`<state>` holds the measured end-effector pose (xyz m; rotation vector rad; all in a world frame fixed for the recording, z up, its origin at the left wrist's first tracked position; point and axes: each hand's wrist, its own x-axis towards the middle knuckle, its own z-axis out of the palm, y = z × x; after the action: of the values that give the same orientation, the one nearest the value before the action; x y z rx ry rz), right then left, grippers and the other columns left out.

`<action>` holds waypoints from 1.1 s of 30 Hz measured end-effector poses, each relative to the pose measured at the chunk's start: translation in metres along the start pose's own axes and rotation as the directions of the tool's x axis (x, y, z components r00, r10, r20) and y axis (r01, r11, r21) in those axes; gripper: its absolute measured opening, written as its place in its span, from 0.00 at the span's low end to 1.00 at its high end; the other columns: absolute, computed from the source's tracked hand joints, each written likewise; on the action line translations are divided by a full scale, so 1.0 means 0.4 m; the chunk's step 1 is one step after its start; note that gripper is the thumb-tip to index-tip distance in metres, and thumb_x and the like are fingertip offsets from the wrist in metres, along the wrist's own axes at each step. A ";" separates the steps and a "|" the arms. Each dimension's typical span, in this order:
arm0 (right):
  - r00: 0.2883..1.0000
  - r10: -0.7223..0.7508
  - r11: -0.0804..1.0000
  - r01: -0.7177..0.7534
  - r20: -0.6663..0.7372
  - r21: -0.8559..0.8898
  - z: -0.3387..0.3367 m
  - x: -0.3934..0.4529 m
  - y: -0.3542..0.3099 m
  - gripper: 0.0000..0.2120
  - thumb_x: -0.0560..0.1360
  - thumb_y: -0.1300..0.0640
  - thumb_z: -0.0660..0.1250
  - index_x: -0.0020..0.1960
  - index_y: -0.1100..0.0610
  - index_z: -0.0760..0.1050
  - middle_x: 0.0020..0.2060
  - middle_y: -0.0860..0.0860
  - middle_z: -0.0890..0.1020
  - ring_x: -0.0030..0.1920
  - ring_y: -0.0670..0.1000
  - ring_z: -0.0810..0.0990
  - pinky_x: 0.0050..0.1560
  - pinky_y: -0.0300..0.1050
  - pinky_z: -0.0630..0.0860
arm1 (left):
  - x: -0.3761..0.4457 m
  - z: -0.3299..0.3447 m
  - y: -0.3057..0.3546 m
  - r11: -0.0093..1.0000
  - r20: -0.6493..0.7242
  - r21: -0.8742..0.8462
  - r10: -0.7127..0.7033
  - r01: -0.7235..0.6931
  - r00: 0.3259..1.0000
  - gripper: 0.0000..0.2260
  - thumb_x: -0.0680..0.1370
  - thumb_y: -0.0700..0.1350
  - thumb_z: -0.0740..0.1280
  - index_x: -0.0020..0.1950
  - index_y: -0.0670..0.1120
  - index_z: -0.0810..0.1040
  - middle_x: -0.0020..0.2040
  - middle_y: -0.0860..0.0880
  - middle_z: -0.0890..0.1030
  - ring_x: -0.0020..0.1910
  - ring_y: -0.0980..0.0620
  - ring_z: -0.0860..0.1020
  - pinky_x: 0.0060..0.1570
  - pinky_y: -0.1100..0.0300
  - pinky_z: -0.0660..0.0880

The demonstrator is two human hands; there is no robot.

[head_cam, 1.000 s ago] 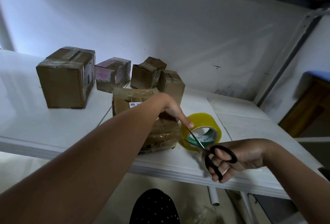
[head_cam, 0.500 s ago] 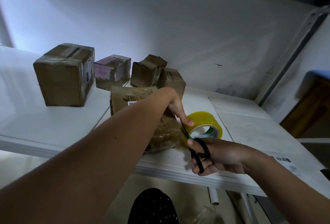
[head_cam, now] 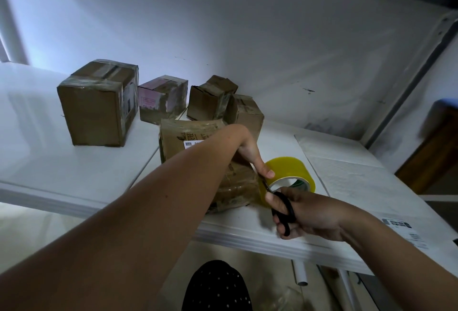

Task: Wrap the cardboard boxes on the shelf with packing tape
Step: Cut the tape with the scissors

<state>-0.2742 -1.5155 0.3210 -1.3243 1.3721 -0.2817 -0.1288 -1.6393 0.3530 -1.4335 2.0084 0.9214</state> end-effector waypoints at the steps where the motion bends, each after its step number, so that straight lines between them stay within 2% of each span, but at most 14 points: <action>1: 0.999 0.012 0.998 -0.010 0.031 -0.061 -0.005 -0.002 -0.003 0.21 0.67 0.36 0.62 0.48 0.52 0.68 0.37 0.50 0.74 0.37 0.46 0.76 0.54 0.49 0.77 | -0.003 0.001 0.000 1.000 -0.028 -0.019 0.007 -0.007 1.000 0.34 0.76 0.65 0.60 0.75 0.45 0.63 0.75 0.42 0.64 0.72 0.42 0.64 0.71 0.49 0.61; 3: 0.997 0.038 0.991 -0.028 0.073 -0.130 -0.008 -0.006 -0.008 0.20 0.66 0.34 0.60 0.47 0.48 0.67 0.42 0.51 0.74 0.43 0.45 0.77 0.61 0.53 0.73 | -0.006 0.005 0.001 0.999 -0.094 -0.035 0.013 -0.017 0.996 0.38 0.75 0.68 0.58 0.78 0.48 0.54 0.78 0.45 0.54 0.76 0.43 0.53 0.71 0.49 0.56; 4: 0.996 0.044 0.990 -0.033 0.082 -0.137 -0.011 -0.008 -0.012 0.20 0.66 0.34 0.60 0.47 0.47 0.67 0.43 0.52 0.74 0.44 0.45 0.77 0.61 0.53 0.73 | -0.008 0.006 0.001 0.999 -0.109 -0.040 0.013 -0.017 0.994 0.39 0.74 0.68 0.58 0.79 0.49 0.52 0.79 0.46 0.51 0.77 0.44 0.51 0.70 0.49 0.56; 8: 0.996 0.033 0.991 -0.022 0.080 -0.130 -0.039 -0.020 -0.026 0.23 0.65 0.35 0.62 0.49 0.51 0.71 0.43 0.53 0.74 0.42 0.47 0.79 0.52 0.48 0.77 | -0.012 0.006 0.004 0.999 -0.134 -0.043 0.023 -0.029 0.991 0.37 0.76 0.67 0.57 0.78 0.49 0.52 0.78 0.46 0.54 0.76 0.46 0.53 0.69 0.52 0.57; 12: 1.000 -0.003 0.999 0.004 0.021 -0.046 -0.024 -0.014 -0.016 0.23 0.66 0.37 0.61 0.52 0.53 0.71 0.42 0.52 0.78 0.41 0.48 0.82 0.54 0.47 0.78 | -0.008 0.007 0.002 0.998 -0.140 -0.057 0.032 -0.041 0.990 0.38 0.76 0.67 0.58 0.79 0.49 0.52 0.78 0.46 0.53 0.76 0.45 0.52 0.69 0.51 0.57; 17: 1.000 -0.019 0.998 0.021 -0.022 0.062 0.008 0.002 -0.012 0.17 0.73 0.41 0.62 0.49 0.55 0.72 0.39 0.54 0.79 0.36 0.49 0.82 0.43 0.44 0.79 | -0.004 0.008 -0.001 0.998 -0.123 -0.058 0.006 -0.013 0.992 0.41 0.73 0.69 0.59 0.79 0.49 0.51 0.79 0.46 0.51 0.77 0.44 0.52 0.67 0.51 0.59; 20: 1.000 0.015 0.998 -0.014 -0.014 0.063 0.007 0.008 -0.024 0.19 0.75 0.41 0.60 0.53 0.57 0.73 0.37 0.53 0.79 0.36 0.49 0.82 0.43 0.44 0.79 | 0.002 0.009 0.000 0.998 -0.113 -0.068 0.008 -0.015 0.994 0.41 0.73 0.70 0.59 0.79 0.49 0.52 0.78 0.45 0.53 0.76 0.43 0.55 0.62 0.53 0.62; 22: 1.000 0.026 0.999 -0.026 0.000 0.041 0.008 0.013 -0.028 0.21 0.76 0.40 0.59 0.53 0.57 0.73 0.36 0.52 0.80 0.35 0.49 0.82 0.43 0.44 0.79 | 0.005 0.010 0.000 0.998 -0.111 -0.069 0.000 -0.008 0.994 0.41 0.73 0.70 0.58 0.79 0.51 0.51 0.79 0.45 0.51 0.76 0.43 0.55 0.63 0.53 0.61; 26: 0.999 -0.010 1.000 0.010 -0.035 0.016 0.010 0.017 -0.021 0.17 0.76 0.42 0.61 0.49 0.56 0.74 0.32 0.50 0.80 0.32 0.47 0.81 0.37 0.41 0.77 | 0.013 0.013 -0.004 0.997 -0.115 -0.073 -0.013 0.005 0.993 0.42 0.72 0.71 0.58 0.79 0.50 0.51 0.79 0.44 0.50 0.76 0.42 0.54 0.65 0.51 0.60; 30: 0.994 -0.069 0.997 0.066 -0.089 -0.043 0.006 0.019 -0.016 0.14 0.77 0.45 0.63 0.43 0.56 0.72 0.26 0.47 0.77 0.26 0.44 0.76 0.29 0.36 0.73 | 0.015 0.012 -0.010 0.999 -0.106 -0.046 -0.011 0.006 0.994 0.41 0.72 0.70 0.59 0.79 0.49 0.54 0.78 0.44 0.52 0.76 0.42 0.54 0.68 0.50 0.59; 33: 0.995 -0.057 0.997 0.052 -0.085 -0.065 0.006 0.014 -0.012 0.16 0.76 0.43 0.63 0.41 0.55 0.71 0.26 0.46 0.77 0.26 0.43 0.76 0.30 0.35 0.73 | 0.017 0.012 -0.012 0.998 -0.113 -0.055 -0.009 0.003 0.993 0.41 0.72 0.70 0.59 0.78 0.48 0.56 0.78 0.44 0.54 0.76 0.42 0.55 0.67 0.50 0.59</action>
<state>-0.2682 -1.5205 0.3208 -1.4178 1.4286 -0.3386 -0.1264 -1.6407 0.3438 -1.5533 2.0739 0.9175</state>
